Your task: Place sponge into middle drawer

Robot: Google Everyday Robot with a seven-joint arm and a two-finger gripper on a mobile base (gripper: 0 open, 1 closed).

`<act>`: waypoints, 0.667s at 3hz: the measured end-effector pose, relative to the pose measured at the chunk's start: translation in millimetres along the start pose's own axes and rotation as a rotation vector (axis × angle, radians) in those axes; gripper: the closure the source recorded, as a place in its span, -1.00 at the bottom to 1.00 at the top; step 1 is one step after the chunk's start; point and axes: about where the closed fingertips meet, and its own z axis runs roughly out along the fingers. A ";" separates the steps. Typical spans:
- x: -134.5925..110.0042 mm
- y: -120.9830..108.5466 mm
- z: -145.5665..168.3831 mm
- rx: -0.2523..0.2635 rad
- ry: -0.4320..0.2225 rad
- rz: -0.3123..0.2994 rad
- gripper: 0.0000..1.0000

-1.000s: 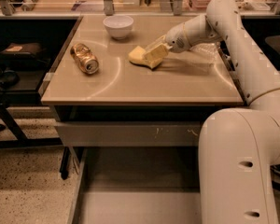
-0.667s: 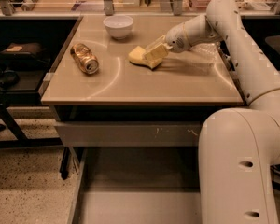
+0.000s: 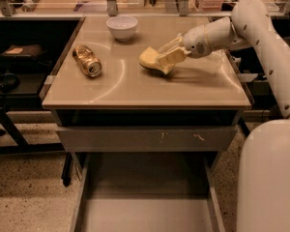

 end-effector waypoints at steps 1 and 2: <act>-4.7 38.8 -51.2 0.051 -0.040 -0.061 1.00; -1.0 83.6 -101.7 0.152 -0.043 -0.122 1.00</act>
Offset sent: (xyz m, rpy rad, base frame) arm -0.2086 -0.0830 -0.0423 -0.0835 -0.0671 -0.0838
